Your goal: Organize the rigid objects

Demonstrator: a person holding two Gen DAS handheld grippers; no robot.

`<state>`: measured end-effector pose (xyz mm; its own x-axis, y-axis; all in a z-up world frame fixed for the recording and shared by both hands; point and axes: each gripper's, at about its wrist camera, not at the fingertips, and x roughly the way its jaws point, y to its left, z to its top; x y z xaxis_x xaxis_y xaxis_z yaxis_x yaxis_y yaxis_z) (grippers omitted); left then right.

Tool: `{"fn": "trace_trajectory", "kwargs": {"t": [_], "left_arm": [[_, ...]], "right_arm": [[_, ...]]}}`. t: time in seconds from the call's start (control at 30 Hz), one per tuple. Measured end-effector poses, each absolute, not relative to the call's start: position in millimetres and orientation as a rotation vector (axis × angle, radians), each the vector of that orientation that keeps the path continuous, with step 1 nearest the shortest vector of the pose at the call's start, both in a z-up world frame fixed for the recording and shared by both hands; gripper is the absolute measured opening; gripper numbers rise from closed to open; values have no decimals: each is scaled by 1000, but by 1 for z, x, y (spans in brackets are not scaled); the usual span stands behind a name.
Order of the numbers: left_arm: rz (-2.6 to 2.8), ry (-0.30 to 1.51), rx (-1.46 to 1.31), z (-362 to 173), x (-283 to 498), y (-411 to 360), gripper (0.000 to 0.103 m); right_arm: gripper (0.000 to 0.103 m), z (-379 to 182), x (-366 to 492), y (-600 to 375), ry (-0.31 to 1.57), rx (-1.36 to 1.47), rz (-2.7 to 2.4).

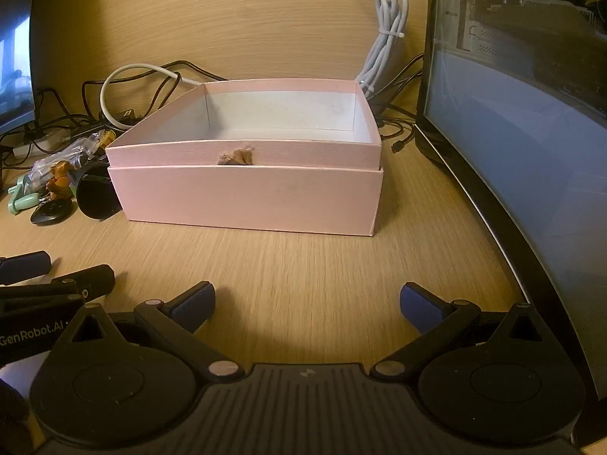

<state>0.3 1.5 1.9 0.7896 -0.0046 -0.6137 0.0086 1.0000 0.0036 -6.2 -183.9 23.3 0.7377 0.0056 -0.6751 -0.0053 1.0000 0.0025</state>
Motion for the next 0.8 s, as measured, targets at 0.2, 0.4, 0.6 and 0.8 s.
{"fn": "trace_trajectory", "kwargs": {"t": [0.2, 0.4, 0.6, 0.8], "left_arm": [[-7, 661, 7, 2, 0, 2, 80], [-4, 660, 12, 0, 0, 1, 80], [-5, 660, 11, 1, 0, 1, 80], [-5, 660, 11, 0, 0, 0, 80]], "right_arm": [[103, 23, -6, -183, 741, 0, 5], [103, 23, -6, -183, 741, 0, 4], [103, 23, -6, -183, 741, 0, 4], [103, 23, -6, -183, 741, 0, 4]]}}
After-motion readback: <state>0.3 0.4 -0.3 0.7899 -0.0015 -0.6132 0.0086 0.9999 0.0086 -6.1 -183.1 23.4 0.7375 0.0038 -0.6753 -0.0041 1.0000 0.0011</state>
